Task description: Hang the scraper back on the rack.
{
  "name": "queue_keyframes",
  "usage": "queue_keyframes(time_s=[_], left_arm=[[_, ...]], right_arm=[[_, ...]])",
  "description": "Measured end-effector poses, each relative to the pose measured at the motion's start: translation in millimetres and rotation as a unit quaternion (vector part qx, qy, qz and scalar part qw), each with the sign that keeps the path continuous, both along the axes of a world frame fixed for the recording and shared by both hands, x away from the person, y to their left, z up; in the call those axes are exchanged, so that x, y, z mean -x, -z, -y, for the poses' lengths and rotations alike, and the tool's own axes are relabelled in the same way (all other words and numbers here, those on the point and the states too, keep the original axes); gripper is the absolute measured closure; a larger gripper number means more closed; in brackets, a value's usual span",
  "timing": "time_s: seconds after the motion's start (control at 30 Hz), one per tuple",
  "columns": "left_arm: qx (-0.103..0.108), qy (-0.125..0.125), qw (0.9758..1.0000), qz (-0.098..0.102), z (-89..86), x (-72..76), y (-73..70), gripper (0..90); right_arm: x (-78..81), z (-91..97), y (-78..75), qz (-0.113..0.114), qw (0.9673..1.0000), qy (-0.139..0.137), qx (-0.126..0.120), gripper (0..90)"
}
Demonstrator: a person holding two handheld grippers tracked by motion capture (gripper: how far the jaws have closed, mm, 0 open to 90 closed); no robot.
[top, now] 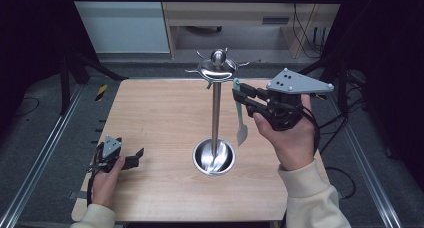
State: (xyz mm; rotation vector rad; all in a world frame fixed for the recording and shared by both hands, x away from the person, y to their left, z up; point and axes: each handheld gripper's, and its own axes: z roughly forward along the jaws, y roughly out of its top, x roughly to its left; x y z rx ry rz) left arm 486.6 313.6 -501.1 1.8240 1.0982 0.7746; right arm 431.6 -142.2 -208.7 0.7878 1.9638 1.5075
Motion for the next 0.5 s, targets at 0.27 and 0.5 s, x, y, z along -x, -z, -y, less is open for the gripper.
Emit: queue_keyframes(time_s=[0.27,0.5], left_arm=[[0.002,0.000,1.0000,-0.001,-0.4,-0.2,-0.1,3.4],[0.000,0.002,1.0000,0.000,0.1,0.3,0.0,3.4]], right_arm=[[-1.5,0.3,2.5,0.000,0.9999,-0.003,-0.011,73.9],[-0.8,0.9,2.8,0.003,0.9999,-0.003,-0.010,73.4]])
